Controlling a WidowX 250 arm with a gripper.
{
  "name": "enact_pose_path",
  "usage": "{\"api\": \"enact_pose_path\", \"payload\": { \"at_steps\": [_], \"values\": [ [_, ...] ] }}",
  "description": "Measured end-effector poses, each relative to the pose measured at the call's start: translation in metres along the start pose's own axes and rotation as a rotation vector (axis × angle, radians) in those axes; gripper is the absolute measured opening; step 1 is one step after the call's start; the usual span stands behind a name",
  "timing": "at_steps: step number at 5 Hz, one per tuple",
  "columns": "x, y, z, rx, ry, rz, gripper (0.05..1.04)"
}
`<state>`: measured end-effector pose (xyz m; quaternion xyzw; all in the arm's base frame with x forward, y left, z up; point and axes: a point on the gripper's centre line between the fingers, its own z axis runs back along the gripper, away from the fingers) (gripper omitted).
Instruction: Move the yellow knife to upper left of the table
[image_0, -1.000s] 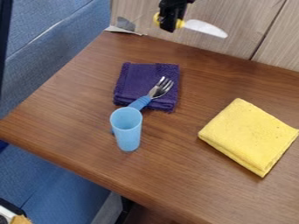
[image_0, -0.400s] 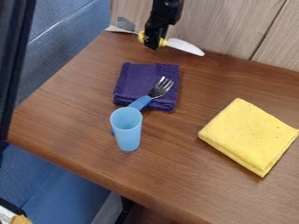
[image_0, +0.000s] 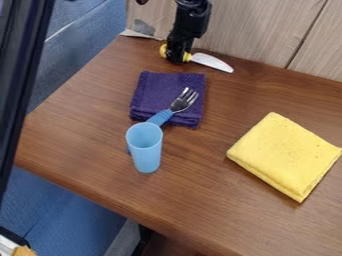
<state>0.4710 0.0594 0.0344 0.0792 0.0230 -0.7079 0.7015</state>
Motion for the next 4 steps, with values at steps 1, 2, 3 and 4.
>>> {"api": "enact_pose_path", "payload": {
  "at_steps": [1, 2, 3, 4],
  "values": [
    [0.0024, -0.0004, 0.0014, -0.01, -0.026, -0.003, 0.77],
    [-0.0005, -0.0021, -0.0004, -0.017, -0.019, 0.023, 0.994],
    [-0.0023, -0.0012, 0.004, -0.019, -0.013, 0.016, 1.004],
    [-0.0037, -0.0014, 0.0072, -0.019, -0.006, 0.018, 1.0]
  ]
}}
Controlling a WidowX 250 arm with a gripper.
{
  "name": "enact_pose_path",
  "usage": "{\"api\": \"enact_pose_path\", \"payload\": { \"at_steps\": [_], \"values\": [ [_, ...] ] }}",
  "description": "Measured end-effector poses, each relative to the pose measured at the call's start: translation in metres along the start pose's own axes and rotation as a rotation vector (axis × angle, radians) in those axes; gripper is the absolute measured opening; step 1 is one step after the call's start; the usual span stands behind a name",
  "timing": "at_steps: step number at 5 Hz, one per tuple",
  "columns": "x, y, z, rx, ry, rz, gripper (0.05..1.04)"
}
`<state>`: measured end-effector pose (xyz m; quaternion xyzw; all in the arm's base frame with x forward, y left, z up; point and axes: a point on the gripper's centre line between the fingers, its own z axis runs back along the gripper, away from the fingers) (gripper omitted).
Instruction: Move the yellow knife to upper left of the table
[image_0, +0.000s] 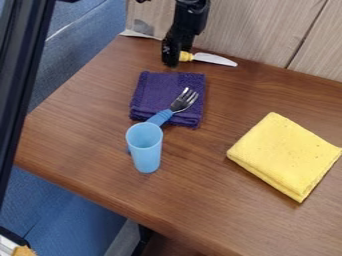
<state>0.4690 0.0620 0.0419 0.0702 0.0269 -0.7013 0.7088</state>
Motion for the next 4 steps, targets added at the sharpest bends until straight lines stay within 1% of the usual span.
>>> {"api": "enact_pose_path", "payload": {
  "at_steps": [1, 2, 3, 4],
  "values": [
    [-0.009, 0.0, 0.041, 0.087, 0.018, 0.018, 1.0],
    [-0.022, -0.012, 0.066, 0.139, 0.021, 0.05, 1.0],
    [-0.029, -0.025, 0.085, 0.195, -0.013, 0.042, 1.0],
    [-0.031, -0.024, 0.09, 0.21, -0.011, 0.039, 1.0]
  ]
}}
